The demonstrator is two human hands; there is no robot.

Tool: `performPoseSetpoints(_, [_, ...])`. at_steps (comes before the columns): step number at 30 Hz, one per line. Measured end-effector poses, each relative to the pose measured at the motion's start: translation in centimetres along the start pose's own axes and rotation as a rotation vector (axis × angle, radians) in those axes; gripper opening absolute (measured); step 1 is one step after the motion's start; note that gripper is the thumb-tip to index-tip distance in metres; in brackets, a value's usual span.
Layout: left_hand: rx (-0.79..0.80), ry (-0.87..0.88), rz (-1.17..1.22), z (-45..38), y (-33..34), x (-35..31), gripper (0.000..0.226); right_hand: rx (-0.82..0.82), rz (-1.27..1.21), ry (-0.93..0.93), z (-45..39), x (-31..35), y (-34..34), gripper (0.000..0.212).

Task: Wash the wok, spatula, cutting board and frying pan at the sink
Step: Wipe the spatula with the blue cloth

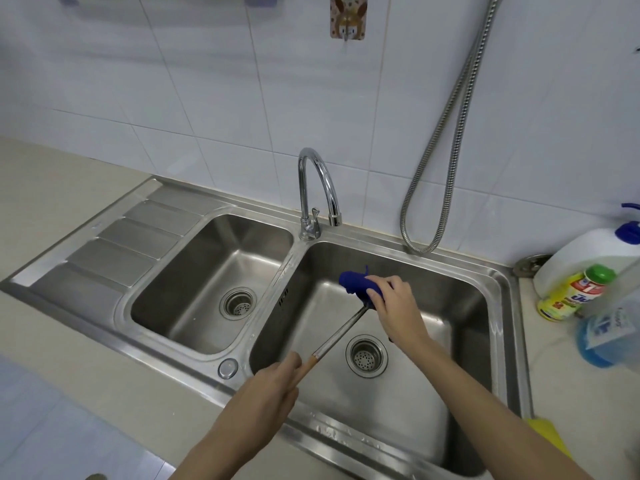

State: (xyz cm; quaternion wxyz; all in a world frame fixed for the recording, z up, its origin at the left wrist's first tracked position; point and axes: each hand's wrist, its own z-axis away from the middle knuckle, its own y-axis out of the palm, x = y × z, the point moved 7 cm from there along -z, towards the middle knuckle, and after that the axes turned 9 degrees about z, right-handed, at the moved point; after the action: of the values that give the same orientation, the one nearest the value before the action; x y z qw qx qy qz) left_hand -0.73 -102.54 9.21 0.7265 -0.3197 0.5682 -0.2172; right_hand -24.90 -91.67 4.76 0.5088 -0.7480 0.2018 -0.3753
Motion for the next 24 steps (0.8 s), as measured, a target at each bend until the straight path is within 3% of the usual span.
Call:
performPoseSetpoints(4, [0.008, 0.013, 0.003, 0.2, 0.0, -0.6, 0.011, 0.066, -0.019, 0.114, -1.1, -2.1, 0.2, 0.032])
performPoseSetpoints(7, [-0.009, -0.031, -0.004, -0.8, -0.3, -0.8, 0.013, -0.036, 0.081, -0.096, -0.5, 1.5, -0.8, 0.028])
performPoseSetpoints(10, [-0.016, -0.079, 0.034, -1.6, 0.0, -1.1, 0.014, -0.003, 0.205, -0.372, 1.0, 4.9, -0.5, 0.026])
performPoseSetpoints(18, [-0.093, -0.216, 0.394, -2.0, 2.1, -1.9, 0.020, -0.006, -0.103, -0.470, 6.9, 9.8, -0.7, 0.034])
performPoseSetpoints(24, [-0.058, -0.225, 0.273, -1.3, 2.9, -1.6, 0.016, -0.039, 0.136, -0.654, 6.0, 8.6, -0.5, 0.035])
